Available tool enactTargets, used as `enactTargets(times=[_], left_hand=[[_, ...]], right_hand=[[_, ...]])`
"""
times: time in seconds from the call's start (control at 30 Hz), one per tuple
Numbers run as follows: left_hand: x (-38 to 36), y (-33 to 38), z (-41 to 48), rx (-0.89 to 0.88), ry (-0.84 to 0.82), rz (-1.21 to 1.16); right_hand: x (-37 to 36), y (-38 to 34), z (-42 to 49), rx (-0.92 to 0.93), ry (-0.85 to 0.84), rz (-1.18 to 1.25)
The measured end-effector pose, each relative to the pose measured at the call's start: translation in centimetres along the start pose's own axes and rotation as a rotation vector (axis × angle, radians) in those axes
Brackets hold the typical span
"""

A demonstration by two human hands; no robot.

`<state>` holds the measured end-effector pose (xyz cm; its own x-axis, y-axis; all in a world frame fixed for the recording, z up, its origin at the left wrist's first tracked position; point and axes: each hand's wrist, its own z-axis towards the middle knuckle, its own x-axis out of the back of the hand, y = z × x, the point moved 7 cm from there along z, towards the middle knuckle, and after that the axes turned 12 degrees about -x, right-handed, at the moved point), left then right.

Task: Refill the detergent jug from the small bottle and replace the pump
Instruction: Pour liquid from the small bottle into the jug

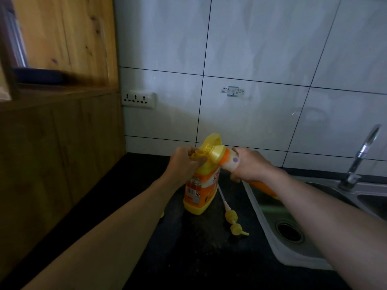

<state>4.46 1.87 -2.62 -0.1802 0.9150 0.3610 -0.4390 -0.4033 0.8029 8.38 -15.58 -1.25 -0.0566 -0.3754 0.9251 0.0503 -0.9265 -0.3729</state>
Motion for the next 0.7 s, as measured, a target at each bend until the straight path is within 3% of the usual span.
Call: enactTargets(times=[0.7], left_hand=[[0.0,-0.6,0.1,0.004,-0.025,-0.037]], right_hand=[[1.0,-1.1,-0.2,-0.026,0.028,-0.147]])
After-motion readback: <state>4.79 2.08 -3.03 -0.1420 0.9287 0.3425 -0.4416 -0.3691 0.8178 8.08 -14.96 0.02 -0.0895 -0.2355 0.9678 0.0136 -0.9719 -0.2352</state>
